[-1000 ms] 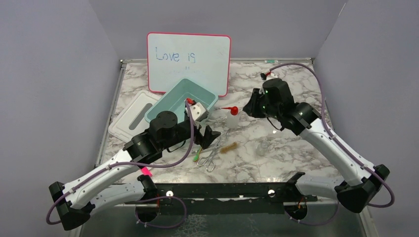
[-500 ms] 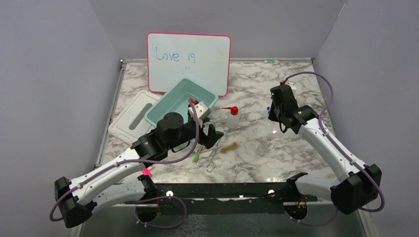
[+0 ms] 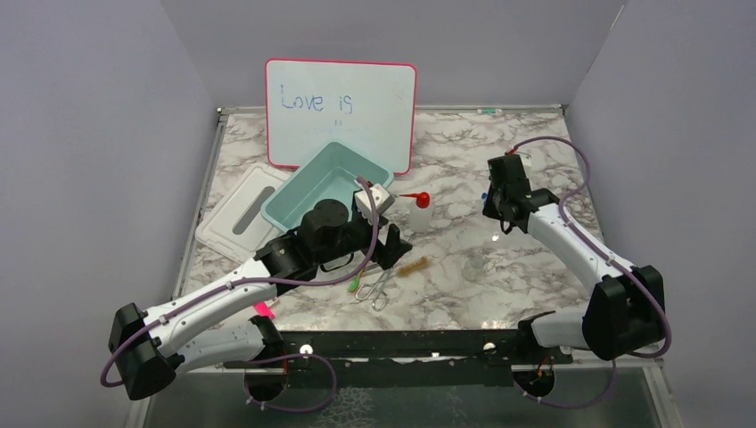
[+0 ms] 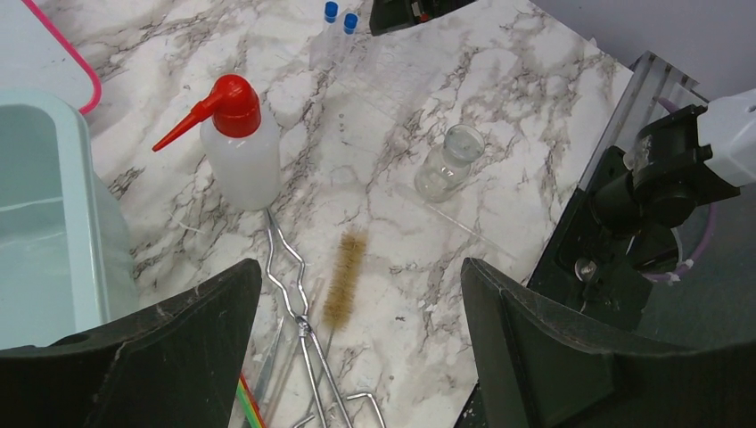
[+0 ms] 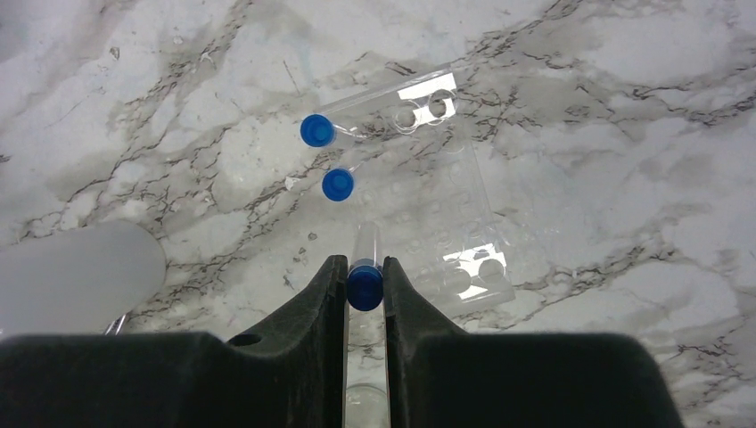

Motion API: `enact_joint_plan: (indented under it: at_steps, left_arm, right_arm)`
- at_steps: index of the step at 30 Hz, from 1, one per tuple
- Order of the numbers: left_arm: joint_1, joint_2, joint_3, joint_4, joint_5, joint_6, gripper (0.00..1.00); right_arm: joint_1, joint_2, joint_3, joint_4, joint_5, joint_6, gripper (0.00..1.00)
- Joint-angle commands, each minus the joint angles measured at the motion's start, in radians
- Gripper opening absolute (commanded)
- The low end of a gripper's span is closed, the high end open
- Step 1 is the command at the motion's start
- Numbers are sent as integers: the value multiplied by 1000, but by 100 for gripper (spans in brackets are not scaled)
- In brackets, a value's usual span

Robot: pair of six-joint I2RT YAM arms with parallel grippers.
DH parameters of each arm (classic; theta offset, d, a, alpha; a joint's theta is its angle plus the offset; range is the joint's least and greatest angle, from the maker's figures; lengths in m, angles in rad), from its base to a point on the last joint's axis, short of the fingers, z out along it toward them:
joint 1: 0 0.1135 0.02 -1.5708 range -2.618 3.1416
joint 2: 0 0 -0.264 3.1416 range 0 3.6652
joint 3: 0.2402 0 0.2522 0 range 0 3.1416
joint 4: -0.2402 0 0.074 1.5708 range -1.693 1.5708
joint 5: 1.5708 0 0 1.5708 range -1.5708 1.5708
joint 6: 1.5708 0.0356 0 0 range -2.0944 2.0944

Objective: Organize the chemistry lab equipment

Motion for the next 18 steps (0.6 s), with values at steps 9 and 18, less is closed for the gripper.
enact_joint_plan:
  at_steps: [9, 18]
  left_arm:
    - [-1, 11, -17, 47, 15, -25, 85]
    - [-1, 15, -19, 48, 14, -27, 85]
  right_arm:
    - [-3, 51, -37, 90, -42, -8, 15]
    - [-3, 37, -19, 73, 25, 1, 15]
